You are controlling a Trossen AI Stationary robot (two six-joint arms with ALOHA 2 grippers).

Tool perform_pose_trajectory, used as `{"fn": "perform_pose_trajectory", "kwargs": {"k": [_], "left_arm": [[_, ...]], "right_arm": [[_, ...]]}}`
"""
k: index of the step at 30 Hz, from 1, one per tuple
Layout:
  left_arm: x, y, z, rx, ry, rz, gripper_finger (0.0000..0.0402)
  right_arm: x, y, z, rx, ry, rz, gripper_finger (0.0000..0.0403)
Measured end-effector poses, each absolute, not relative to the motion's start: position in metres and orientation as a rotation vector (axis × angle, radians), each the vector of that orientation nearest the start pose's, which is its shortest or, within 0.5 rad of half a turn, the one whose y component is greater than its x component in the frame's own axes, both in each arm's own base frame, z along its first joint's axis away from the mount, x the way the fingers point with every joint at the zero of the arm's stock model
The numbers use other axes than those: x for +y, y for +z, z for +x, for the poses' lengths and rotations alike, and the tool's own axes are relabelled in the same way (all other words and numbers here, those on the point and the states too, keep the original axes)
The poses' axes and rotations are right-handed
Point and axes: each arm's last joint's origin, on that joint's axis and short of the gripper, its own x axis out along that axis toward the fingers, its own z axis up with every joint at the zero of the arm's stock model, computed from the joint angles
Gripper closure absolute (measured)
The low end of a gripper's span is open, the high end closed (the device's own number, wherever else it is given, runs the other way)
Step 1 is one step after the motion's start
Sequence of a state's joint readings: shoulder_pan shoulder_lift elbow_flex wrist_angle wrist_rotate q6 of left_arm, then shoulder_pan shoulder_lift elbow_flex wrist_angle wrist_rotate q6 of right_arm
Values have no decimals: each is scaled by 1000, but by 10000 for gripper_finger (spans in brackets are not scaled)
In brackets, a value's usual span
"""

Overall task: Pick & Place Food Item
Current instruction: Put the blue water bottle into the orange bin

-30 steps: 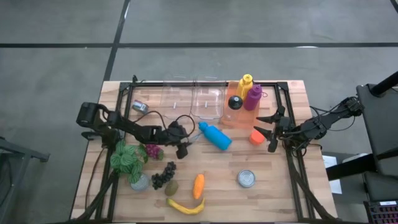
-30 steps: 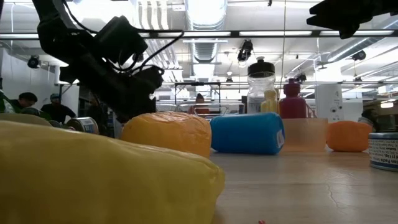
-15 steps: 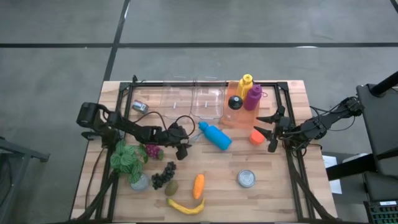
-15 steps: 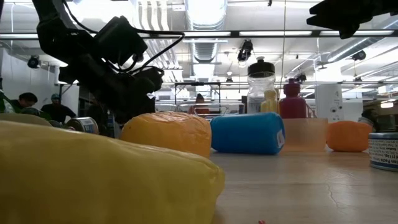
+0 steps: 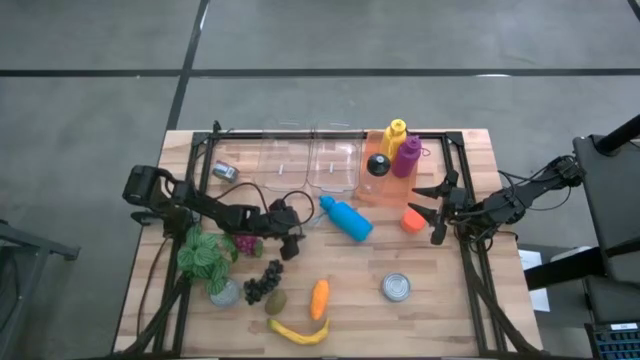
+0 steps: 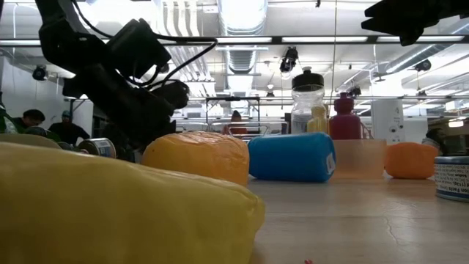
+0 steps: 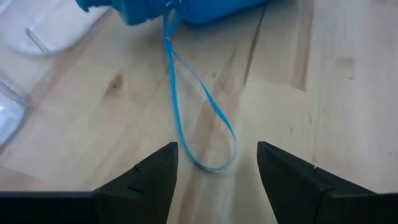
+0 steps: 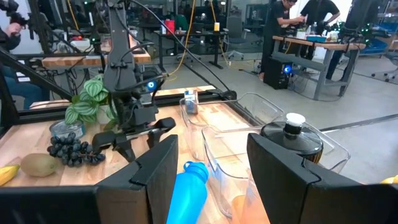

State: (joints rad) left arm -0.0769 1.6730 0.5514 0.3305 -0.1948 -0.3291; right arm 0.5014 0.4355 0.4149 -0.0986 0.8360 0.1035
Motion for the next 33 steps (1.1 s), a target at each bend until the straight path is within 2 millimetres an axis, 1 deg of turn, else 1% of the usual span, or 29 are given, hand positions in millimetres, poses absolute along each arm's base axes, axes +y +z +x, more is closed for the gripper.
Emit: {"fn": "perform_pose_trajectory", "kwargs": {"k": [7,10,15,21,26,33], "left_arm": [[-16,104,277,734,202,-123,177],[-17,100,280,719,171,-142,177],[-17,89,283,723,173,-158,177],[-17,87,284,722,177,-153,184],[-16,87,283,727,202,-142,222],[-15,87,283,726,236,-145,302]], "right_arm": [[36,259,110,76,-338,27,213],[36,259,110,77,-339,28,213],[36,259,110,77,-339,28,213],[36,259,110,77,-338,27,213],[36,259,110,77,-338,27,213],[36,259,110,77,-339,28,213]]}}
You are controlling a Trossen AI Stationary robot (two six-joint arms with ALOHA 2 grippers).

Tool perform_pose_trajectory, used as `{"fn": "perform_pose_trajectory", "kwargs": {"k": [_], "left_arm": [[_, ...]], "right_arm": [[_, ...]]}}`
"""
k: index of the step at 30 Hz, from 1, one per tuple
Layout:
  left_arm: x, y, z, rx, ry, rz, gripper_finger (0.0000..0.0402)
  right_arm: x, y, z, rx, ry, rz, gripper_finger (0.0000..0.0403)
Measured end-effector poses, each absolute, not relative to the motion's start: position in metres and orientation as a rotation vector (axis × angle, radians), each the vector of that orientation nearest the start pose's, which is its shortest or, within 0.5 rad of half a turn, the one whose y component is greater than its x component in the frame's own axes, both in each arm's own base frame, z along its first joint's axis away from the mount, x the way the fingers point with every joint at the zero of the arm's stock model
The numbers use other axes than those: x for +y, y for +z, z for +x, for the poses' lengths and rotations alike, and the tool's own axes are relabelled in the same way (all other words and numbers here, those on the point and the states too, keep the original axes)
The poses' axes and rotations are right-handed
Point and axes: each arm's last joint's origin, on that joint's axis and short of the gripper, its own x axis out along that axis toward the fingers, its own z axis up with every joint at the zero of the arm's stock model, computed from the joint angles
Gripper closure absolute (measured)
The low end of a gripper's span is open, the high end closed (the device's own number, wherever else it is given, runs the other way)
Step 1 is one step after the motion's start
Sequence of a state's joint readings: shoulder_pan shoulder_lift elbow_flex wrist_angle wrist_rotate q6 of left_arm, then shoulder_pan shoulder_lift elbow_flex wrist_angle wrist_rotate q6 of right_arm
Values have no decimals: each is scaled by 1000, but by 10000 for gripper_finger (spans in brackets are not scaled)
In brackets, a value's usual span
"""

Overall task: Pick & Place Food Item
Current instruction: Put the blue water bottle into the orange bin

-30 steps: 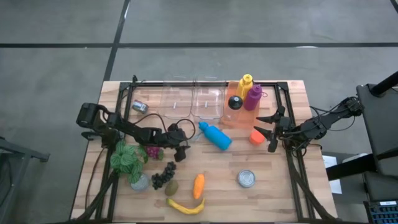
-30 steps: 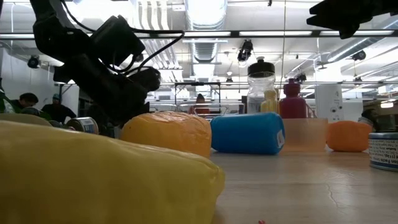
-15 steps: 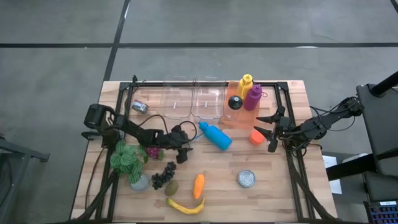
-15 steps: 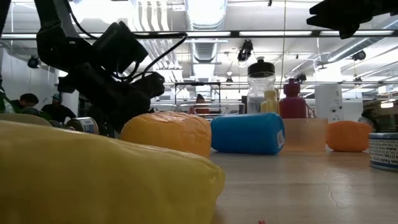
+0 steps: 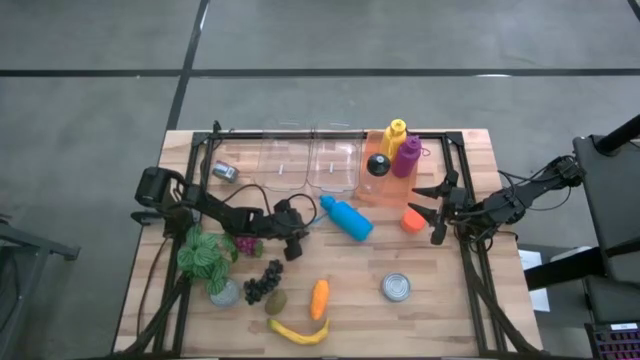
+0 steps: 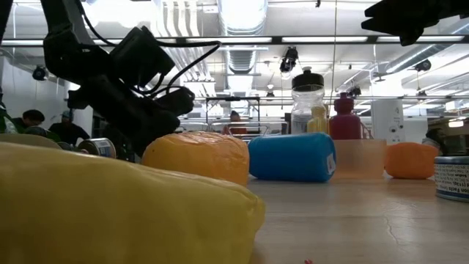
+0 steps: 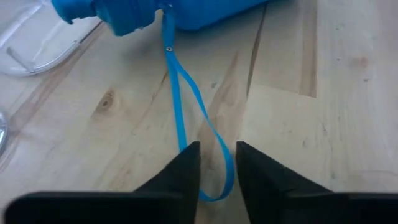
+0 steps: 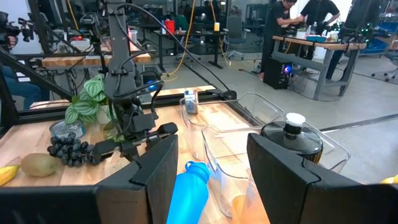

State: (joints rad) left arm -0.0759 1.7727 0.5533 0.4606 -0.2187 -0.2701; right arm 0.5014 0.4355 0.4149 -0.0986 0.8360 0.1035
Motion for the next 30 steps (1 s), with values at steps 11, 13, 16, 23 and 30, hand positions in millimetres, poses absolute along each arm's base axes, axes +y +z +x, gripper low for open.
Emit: {"fn": "perform_pose_trajectory", "kwargs": {"k": [11,13,16,23,30], "left_arm": [[-14,87,282,726,255,-170,394],[-14,89,281,727,256,-172,395],[-14,98,278,728,256,-185,396],[-15,136,275,683,242,-198,397],[-15,183,278,665,226,-171,397]], "right_arm": [[36,259,110,76,-338,27,213],[36,259,110,76,-338,28,213],[36,260,110,76,-338,27,213],[36,260,110,76,-338,29,213],[36,259,110,77,-339,27,213]]}}
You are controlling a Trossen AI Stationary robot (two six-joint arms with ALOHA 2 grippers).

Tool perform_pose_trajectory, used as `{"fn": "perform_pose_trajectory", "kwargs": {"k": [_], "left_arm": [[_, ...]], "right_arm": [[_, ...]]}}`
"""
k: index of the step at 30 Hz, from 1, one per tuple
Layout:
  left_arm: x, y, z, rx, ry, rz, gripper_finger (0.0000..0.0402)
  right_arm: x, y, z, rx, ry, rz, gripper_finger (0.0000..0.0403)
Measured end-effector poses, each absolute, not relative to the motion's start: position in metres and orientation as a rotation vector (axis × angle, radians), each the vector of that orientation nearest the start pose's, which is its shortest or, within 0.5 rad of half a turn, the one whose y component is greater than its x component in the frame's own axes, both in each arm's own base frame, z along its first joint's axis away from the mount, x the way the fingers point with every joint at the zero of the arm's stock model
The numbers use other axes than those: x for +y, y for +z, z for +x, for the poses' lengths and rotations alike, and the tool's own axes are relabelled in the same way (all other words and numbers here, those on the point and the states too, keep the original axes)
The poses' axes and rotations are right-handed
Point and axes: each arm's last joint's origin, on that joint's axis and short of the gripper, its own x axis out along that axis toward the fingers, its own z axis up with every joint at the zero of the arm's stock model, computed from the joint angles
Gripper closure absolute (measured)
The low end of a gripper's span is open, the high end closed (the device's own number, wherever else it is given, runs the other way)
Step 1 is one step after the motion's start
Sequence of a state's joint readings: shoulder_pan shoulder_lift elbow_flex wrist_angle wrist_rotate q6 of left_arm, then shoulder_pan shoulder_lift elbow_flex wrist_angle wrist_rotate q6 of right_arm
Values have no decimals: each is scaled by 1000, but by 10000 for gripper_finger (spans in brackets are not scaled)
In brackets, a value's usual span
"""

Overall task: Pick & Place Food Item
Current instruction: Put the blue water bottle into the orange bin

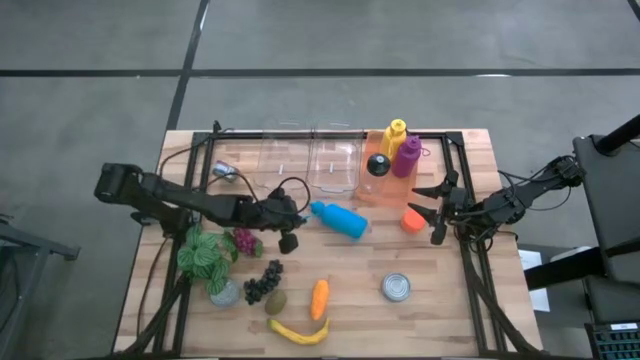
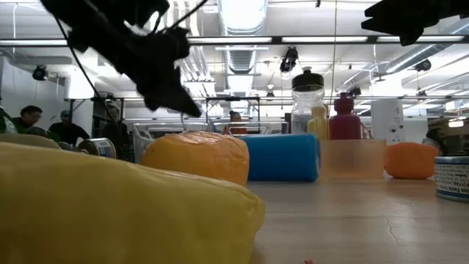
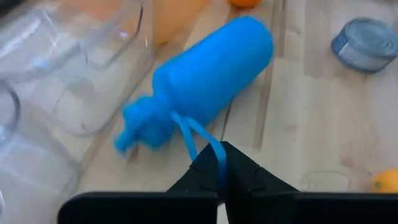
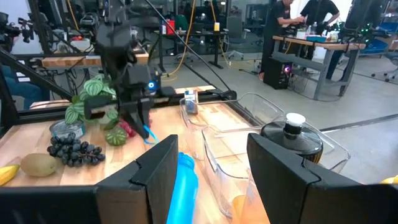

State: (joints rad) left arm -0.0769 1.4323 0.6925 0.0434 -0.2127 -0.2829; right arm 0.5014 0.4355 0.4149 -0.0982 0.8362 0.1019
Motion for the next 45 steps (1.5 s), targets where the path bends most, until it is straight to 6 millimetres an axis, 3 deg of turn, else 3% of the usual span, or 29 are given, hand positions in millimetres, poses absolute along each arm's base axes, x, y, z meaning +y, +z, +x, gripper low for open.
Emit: {"fn": "perform_pose_trajectory", "kwargs": {"k": [26,45], "left_arm": [[-16,298,304,710,245,-34,398],[-12,360,307,597,255,195,398]], "right_arm": [[36,260,110,76,-338,28,213],[36,260,110,76,-338,28,213]]}}
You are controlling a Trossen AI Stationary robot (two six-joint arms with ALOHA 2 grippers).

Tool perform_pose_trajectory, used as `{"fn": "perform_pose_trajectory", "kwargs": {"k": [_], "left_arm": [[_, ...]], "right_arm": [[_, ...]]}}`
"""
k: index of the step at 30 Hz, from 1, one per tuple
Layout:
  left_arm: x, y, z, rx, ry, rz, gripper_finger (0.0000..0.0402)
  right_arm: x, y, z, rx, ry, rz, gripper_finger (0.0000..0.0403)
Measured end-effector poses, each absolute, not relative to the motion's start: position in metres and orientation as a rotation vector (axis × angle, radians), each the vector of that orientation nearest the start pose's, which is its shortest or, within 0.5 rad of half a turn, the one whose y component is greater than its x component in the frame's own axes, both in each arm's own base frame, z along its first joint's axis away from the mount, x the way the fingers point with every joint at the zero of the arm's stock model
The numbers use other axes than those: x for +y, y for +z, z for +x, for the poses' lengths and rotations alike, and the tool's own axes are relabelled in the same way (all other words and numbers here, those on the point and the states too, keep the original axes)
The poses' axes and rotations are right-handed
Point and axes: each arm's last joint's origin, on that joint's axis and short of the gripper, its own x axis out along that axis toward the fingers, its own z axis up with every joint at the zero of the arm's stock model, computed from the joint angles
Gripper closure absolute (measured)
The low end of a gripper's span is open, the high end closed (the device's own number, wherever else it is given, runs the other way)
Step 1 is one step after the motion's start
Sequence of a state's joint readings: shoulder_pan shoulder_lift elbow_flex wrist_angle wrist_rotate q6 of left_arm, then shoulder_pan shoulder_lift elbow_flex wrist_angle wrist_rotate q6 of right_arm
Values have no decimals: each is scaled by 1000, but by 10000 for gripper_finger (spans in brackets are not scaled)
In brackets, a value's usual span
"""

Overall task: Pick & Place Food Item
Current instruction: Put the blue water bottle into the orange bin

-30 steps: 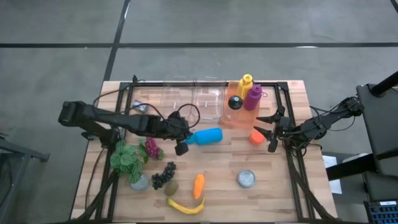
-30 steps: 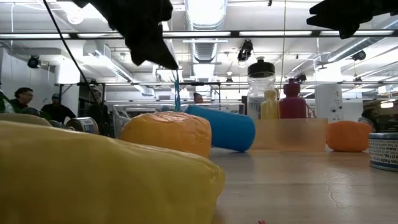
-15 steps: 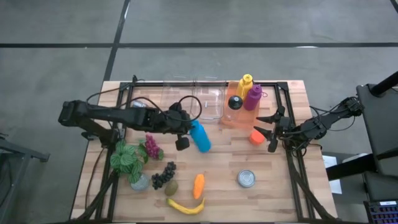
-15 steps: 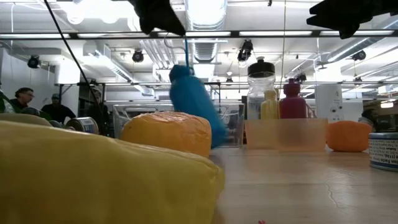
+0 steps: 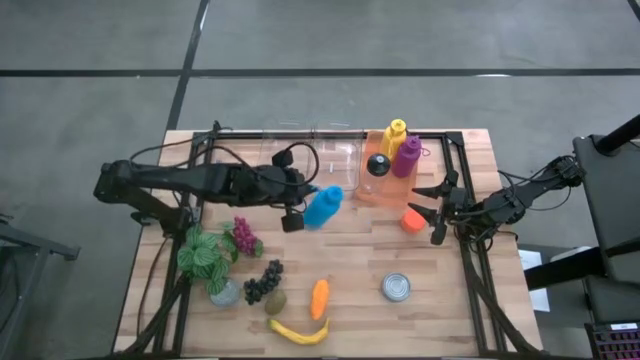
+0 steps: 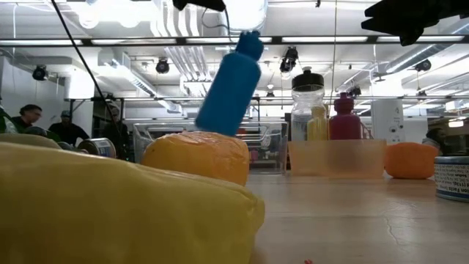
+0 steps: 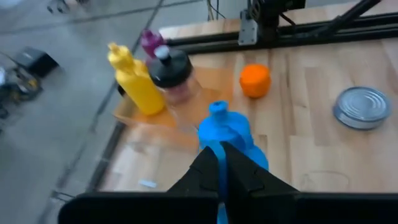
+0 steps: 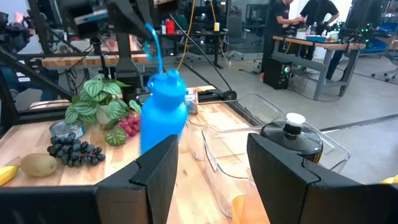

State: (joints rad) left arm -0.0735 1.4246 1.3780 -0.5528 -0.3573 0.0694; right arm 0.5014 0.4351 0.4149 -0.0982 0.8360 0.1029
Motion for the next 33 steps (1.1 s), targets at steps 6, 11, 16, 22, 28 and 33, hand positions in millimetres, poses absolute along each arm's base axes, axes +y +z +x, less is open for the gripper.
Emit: {"fn": "perform_pose_trajectory", "kwargs": {"k": [6,11,16,22,28,33], "left_arm": [[-3,382,307,551,275,261,398],[17,396,305,532,324,295,398],[47,411,301,497,318,279,398],[90,420,292,442,308,237,398],[126,419,287,416,310,227,398],[151,419,291,419,312,225,398]], "right_arm": [[36,259,110,76,-338,29,213],[36,259,110,76,-338,29,213],[36,259,110,77,-339,28,213],[36,259,110,77,-338,27,213],[36,259,110,76,-338,27,213],[36,259,110,77,-338,27,213]]}}
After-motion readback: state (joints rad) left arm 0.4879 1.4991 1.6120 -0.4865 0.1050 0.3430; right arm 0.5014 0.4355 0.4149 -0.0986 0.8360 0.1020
